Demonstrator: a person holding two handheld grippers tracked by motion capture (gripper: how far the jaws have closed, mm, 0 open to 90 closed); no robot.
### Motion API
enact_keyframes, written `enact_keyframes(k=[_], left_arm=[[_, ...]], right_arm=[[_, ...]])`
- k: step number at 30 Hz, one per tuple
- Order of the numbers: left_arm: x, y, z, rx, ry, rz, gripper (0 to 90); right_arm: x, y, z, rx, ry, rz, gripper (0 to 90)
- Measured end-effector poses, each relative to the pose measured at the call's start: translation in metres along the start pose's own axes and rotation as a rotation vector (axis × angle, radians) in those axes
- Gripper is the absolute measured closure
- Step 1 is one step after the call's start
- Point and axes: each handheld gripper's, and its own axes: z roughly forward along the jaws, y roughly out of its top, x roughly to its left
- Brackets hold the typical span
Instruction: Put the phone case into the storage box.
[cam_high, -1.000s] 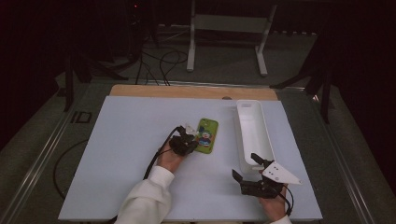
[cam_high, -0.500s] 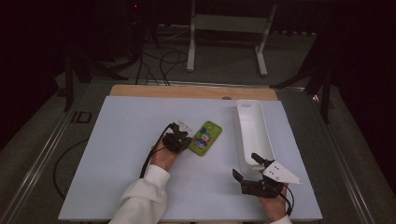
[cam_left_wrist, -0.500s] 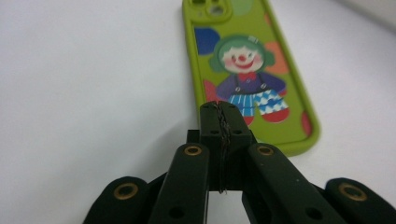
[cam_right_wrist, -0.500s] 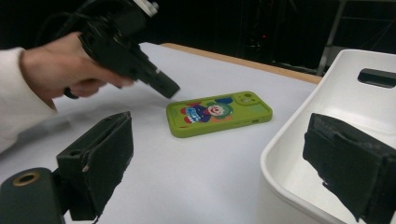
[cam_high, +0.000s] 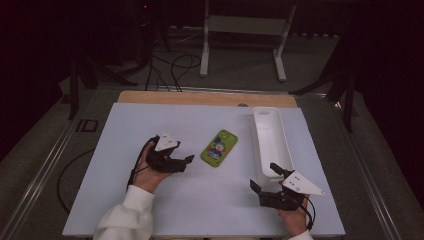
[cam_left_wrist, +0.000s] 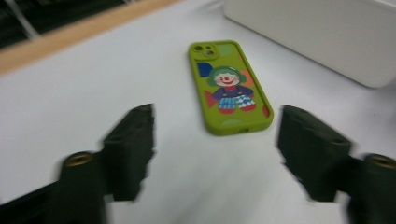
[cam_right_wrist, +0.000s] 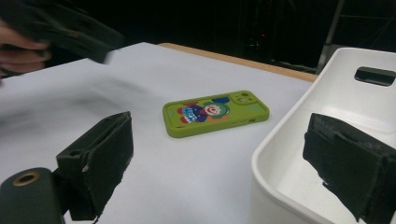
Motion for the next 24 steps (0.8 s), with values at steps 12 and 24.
enact_keyframes(k=[12,24], left_arm=[[0.002,-0.064,-0.078,-0.161,0.089,-0.043,0.0],[0.009,-0.097,-0.098,-0.230,0.133,-0.085,0.0]], right_arm=[[-0.007,0.002,0.005,0.003,0.014,-0.008,8.5],[-0.018,0.011,0.005,-0.018,0.029,-0.004,8.5]])
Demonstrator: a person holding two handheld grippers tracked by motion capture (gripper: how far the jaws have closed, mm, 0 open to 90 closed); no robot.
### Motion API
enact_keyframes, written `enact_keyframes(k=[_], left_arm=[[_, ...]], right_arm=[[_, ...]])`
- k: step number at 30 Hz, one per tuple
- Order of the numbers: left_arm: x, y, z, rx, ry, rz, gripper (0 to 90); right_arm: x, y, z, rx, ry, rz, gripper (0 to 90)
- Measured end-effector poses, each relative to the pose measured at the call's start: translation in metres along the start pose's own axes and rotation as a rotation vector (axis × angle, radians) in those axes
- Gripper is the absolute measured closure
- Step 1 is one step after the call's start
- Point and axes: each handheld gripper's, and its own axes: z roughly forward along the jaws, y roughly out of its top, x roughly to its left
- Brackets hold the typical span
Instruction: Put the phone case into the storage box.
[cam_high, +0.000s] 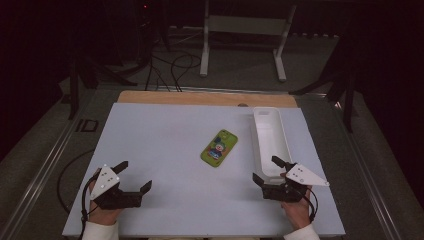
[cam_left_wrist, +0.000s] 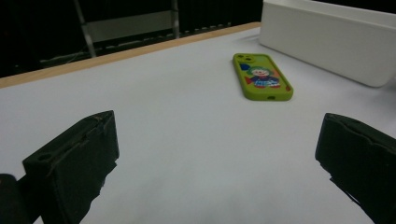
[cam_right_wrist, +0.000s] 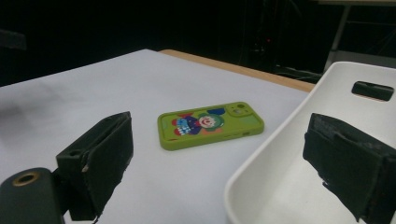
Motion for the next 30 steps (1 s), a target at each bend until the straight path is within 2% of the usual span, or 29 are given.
enact_keyframes(k=[4,5,11,17,22,26,30], left_arm=[[0.002,-0.004,-0.002,0.003,-0.005,-0.002,0.0],[0.002,-0.005,-0.001,0.007,-0.005,0.003,0.0],[0.002,-0.007,-0.002,0.011,-0.012,-0.005,0.0],[0.003,-0.008,-0.003,0.016,-0.005,-0.007,0.0],[0.002,-0.005,-0.003,0.029,0.002,-0.011,0.0],[0.002,0.000,-0.001,0.045,-0.020,-0.014,0.0],[-0.001,0.006,0.000,0.051,-0.016,-0.011,0.0]], right_arm=[[-0.003,-0.005,-0.005,-0.036,-0.012,0.029,8.5],[-0.002,-0.006,-0.005,-0.029,-0.009,0.033,8.5],[0.005,-0.010,-0.005,-0.006,-0.015,-0.017,8.5],[0.006,-0.012,-0.004,-0.007,-0.011,-0.011,8.5],[0.005,-0.012,-0.004,-0.004,-0.010,-0.008,8.6],[0.005,-0.013,-0.003,0.007,-0.022,-0.003,8.5],[0.005,-0.012,-0.003,0.006,-0.031,-0.003,8.5]])
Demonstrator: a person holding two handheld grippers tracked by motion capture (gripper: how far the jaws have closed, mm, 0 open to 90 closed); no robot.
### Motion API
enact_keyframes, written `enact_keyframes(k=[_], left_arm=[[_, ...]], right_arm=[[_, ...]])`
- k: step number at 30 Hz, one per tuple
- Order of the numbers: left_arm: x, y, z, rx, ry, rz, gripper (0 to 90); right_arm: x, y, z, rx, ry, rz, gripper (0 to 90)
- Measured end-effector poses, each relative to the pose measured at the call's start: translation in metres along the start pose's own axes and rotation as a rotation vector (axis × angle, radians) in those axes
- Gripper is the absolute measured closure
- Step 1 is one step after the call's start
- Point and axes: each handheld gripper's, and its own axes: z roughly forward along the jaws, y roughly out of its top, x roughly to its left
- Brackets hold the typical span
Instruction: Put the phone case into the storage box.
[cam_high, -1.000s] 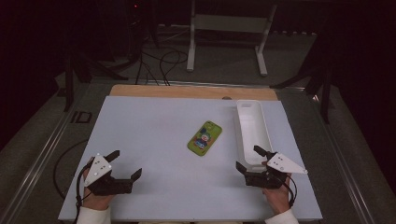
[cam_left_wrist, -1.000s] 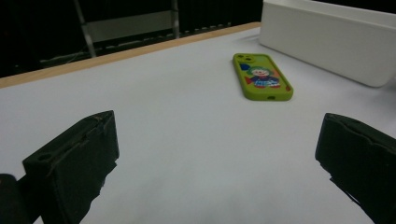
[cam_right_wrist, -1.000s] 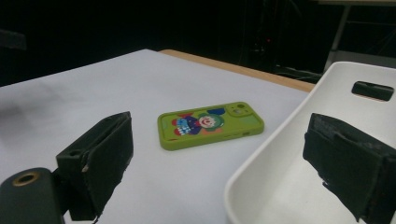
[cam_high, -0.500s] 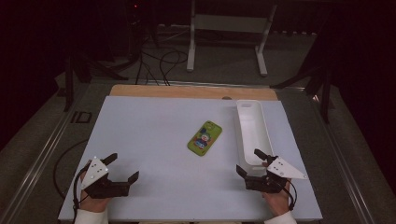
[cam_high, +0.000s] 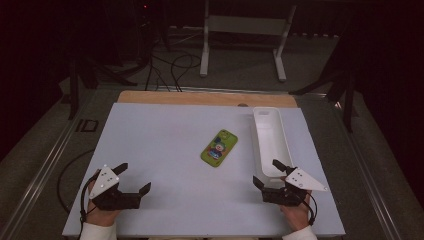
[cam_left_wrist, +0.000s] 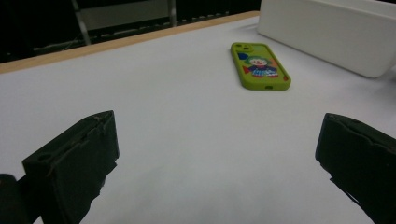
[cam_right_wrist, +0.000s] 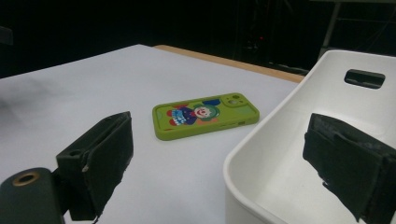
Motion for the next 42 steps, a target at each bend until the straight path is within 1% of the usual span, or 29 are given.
enact_keyframes(k=[4,6,8,10,13,14,16,20,23,30,33,39,42], left_arm=[[-0.001,0.009,-0.003,0.014,0.006,0.009,0.0],[-0.001,0.013,-0.002,0.039,0.028,0.011,0.0],[0.000,0.015,-0.001,0.047,0.019,0.012,0.0],[-0.001,0.018,0.002,0.067,0.025,0.030,0.0],[-0.002,0.023,0.005,0.068,0.029,0.043,0.0],[-0.002,0.025,0.006,0.063,0.028,0.041,0.0],[-0.003,0.030,0.009,0.071,0.026,0.045,0.0],[-0.007,0.041,0.018,0.085,0.026,0.063,0.0],[-0.008,0.047,0.027,0.094,0.020,0.068,0.0],[-0.011,0.060,0.045,0.106,-0.004,0.069,0.0],[-0.013,0.065,0.053,0.119,-0.008,0.079,0.0],[-0.016,0.073,0.067,0.139,-0.016,0.077,0.0],[-0.017,0.077,0.074,0.151,-0.017,0.086,0.0]], right_arm=[[0.000,0.001,-0.001,-0.004,-0.002,0.001,8.5],[0.000,0.001,0.000,-0.004,0.000,0.006,8.5],[0.000,0.001,0.000,0.001,0.002,0.006,8.5],[0.001,0.001,0.000,0.000,0.005,0.008,8.5],[0.001,0.001,0.000,-0.001,0.003,0.004,8.5],[0.001,0.001,0.000,0.000,0.002,0.005,8.5],[0.001,0.001,0.000,-0.001,0.003,0.005,8.5],[0.001,0.001,0.000,-0.004,0.002,0.008,8.4],[0.001,0.001,0.000,-0.001,0.003,0.007,8.4],[0.001,0.001,0.000,0.001,0.003,0.007,8.5],[0.002,0.001,0.000,0.000,0.002,0.007,8.5],[0.000,0.000,0.000,0.000,0.003,0.008,8.5],[0.000,0.000,-0.001,-0.002,0.002,0.008,8.4]])
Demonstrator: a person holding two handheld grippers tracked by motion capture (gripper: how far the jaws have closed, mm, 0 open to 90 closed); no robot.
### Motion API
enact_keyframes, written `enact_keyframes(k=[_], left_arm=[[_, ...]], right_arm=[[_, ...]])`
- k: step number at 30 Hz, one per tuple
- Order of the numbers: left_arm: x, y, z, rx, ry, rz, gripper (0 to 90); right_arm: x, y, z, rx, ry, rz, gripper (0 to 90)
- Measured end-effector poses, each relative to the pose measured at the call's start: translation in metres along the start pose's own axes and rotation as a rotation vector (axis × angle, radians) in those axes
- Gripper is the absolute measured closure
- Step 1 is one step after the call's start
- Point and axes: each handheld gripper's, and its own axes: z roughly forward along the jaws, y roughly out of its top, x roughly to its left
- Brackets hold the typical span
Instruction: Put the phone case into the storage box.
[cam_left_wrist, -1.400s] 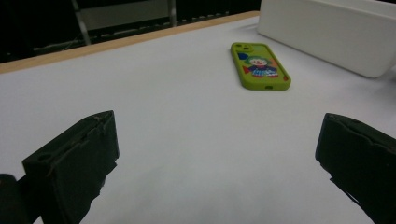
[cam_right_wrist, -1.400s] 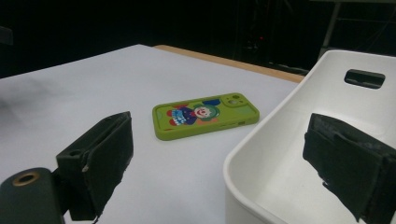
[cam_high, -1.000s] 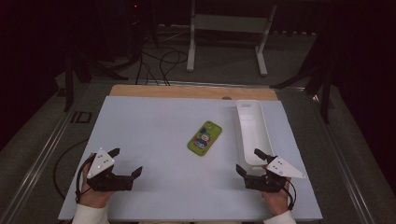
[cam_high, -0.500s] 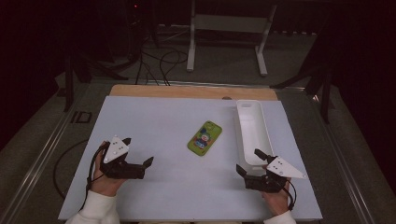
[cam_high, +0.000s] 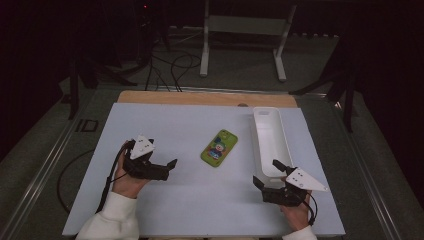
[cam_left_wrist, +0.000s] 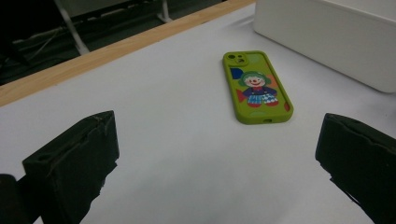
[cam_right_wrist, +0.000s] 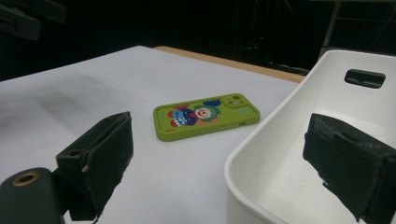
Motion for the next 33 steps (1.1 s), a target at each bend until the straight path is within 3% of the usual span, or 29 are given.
enact_keyframes(k=[9,16,24,33], left_arm=[[-0.004,0.011,0.018,0.025,-0.025,-0.001,0.0],[-0.009,0.021,0.030,0.045,-0.037,0.023,0.0],[-0.021,0.036,0.048,0.089,-0.043,0.078,0.0],[-0.029,0.044,0.074,0.144,-0.067,0.077,0.0]], right_arm=[[0.000,0.000,0.000,-0.001,-0.002,0.003,8.5],[-0.001,0.000,0.000,-0.001,-0.002,0.002,8.5],[-0.001,0.000,0.000,-0.002,-0.005,0.007,8.5],[-0.003,0.000,-0.002,-0.005,-0.008,0.009,8.5]])
